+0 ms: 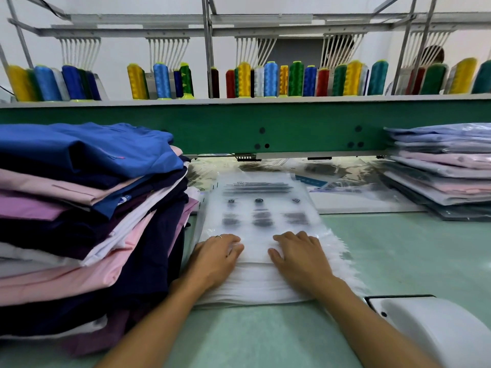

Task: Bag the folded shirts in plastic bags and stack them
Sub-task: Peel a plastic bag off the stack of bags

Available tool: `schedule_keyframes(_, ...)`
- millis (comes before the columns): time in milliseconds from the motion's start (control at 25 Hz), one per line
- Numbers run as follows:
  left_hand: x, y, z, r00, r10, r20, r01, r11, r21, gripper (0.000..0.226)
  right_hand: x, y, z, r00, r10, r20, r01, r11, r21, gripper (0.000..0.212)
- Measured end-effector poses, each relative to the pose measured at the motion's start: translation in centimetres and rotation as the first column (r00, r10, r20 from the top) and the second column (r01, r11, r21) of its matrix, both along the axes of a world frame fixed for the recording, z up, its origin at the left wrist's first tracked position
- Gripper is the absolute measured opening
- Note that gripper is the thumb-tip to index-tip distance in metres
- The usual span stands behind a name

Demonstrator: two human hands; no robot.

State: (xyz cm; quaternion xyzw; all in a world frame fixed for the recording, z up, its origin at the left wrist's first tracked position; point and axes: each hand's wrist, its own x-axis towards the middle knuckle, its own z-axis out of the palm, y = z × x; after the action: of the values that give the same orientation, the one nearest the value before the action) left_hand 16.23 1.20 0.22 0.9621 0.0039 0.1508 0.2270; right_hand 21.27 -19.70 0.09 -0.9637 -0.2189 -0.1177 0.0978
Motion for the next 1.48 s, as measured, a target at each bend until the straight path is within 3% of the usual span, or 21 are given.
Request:
schedule_keyframes(120, 0.9, 0.3, 1.2, 0.999, 0.019, 0.042, -0.018, 0.999, -0.042, 0.017, 1.4, -0.7, 1.1, 1.000, 0.020, 0.011, -0.020, 1.000, 0.008, 0.036)
schedule_keyframes(280, 2.4, 0.0, 2.3, 0.987, 0.039, 0.157, -0.040, 0.999, 0.004, 0.007, 3.3, -1.5, 2.3, 0.995, -0.028, 0.100, 0.024, 0.999, 0.041, 0.033)
schedule_keyframes(400, 3.5, 0.2, 2.1, 0.966, 0.130, 0.225, -0.073, 0.966, -0.247, 0.013, 4.2, -2.4, 2.4, 0.973, -0.175, 0.153, 0.160, 0.981, 0.106, 0.030)
schedule_keyframes(480, 4.1, 1.1, 1.4, 0.952, 0.186, 0.242, -0.082, 0.920, -0.384, 0.016, 4.6, -3.0, 2.1, 0.946, -0.274, 0.175, 0.229, 0.943, 0.242, 0.027)
schedule_keyframes(640, 4.1, 2.5, 0.3, 0.926, 0.275, 0.259, -0.215, 0.947, -0.239, 0.007, 4.7, -4.0, 1.7, 0.941, -0.336, 0.046, 0.213, 0.693, 0.689, 0.011)
schedule_keyframes(760, 3.7, 1.3, 1.1, 0.923, 0.229, 0.310, -0.225, 0.973, -0.047, 0.012, 4.5, -4.0, 1.5, 0.948, -0.319, 0.017, 0.223, 0.699, 0.679, 0.010)
schedule_keyframes(880, 3.7, -1.9, 2.4, 0.953, 0.056, 0.297, -0.082, 0.994, 0.078, 0.013, 4.1, -3.9, 1.6, 0.953, -0.302, 0.016, 0.216, 0.716, 0.664, 0.006)
schedule_keyframes(1160, 6.5, -10.0, 3.6, 0.909, -0.190, 0.370, 0.176, 0.982, 0.072, 0.016, 3.9, -3.5, 1.4, 0.966, -0.200, 0.163, 0.075, 0.823, 0.563, 0.010)
schedule_keyframes(1480, 7.2, -10.6, 2.4, 0.913, -0.161, 0.374, 0.140, 0.987, 0.082, 0.016, 4.1, -3.4, 1.3, 0.971, -0.175, 0.165, 0.046, 0.810, 0.585, 0.011)
